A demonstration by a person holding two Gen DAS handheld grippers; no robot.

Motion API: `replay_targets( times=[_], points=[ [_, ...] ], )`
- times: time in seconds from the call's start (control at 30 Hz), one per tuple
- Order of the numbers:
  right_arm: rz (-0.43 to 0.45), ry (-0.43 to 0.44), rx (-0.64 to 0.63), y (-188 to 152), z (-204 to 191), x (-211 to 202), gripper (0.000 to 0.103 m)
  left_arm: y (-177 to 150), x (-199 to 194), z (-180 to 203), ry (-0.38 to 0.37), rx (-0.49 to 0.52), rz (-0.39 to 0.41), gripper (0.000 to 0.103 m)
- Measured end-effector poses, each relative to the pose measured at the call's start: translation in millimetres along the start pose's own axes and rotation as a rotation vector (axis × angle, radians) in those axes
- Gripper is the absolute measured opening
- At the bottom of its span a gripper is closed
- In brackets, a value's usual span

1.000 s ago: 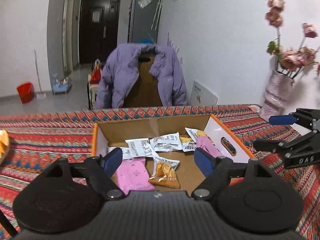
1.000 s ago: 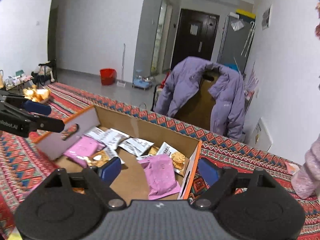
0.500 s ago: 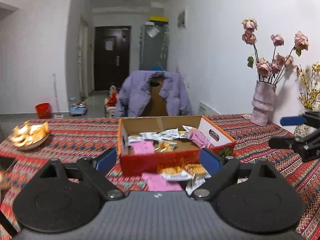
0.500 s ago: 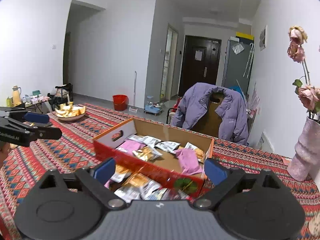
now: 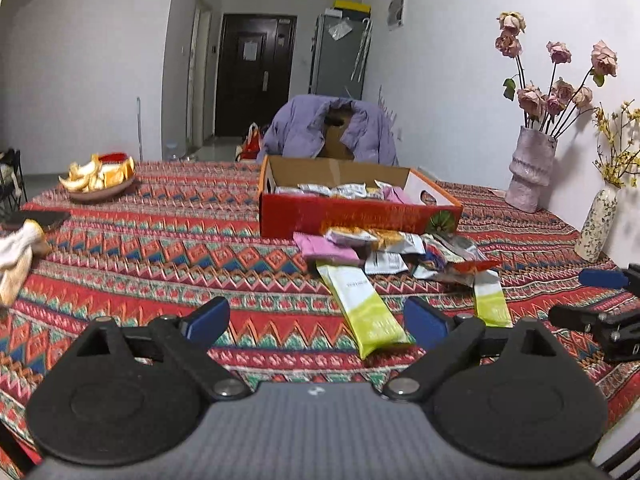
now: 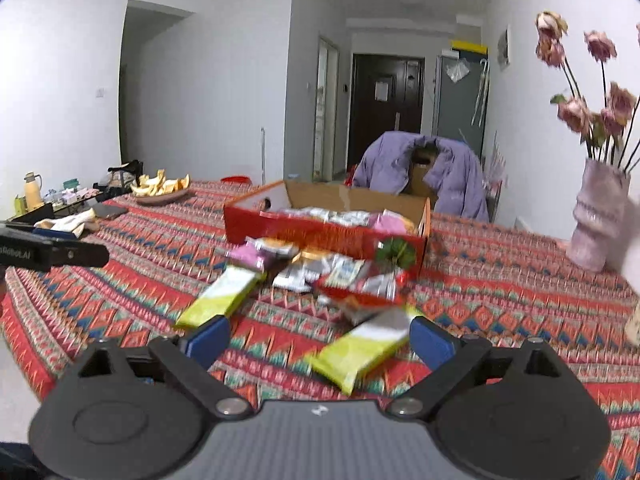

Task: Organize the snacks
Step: 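Return both open grippers to the snack pile, then grasp white biscuit packet with left gripper while right grasps another biscuit packet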

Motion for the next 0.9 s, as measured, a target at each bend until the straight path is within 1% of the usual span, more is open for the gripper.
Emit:
replay_targets(
  times=[0.13,0.23,0.47,0.67,0.77,0.9],
  points=[
    [-0.01,-0.017,-0.002,-4.8,-0.3,1.3,0.097,-2.4,4.3,3.7,-0.006,0.007,-0.008,0.095],
    [-0.013,-0.011,0.016,-6.1,1.6,5.2,0.097,-2.2,10.5,9.3,-0.01,0.021,-0.021,0.095],
    [-0.021,-0.015,0.094,-6.9,18.9,23.3,0.097,2.8,44.1,22.5,-0.022,0.036,-0.066,0.095],
    [-0.05,-0.001,0.159,-0.2,40.1,60.9,0.097,17.5,86.1,27.7,-0.025,0.032,-0.09,0.095],
    [-0.036,0.013,0.173,10.9,49.4,82.3,0.096,29.8,113.4,31.1,-0.032,0.037,-0.098,0.095],
    [-0.025,0.035,0.16,29.8,59.0,112.7,0.095,46.4,167.1,40.6,-0.057,0.034,-0.127,0.094]
  ],
)
Point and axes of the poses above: each gripper's, at about its wrist camera, not at the fingertips, and x roughly the way its jaws point, z to its right, y to its top, the point moved 3 cm from there along x, roughly the way its jaws point, and after that the axes turned 14 degrees about -x, right-handed, at the moved point
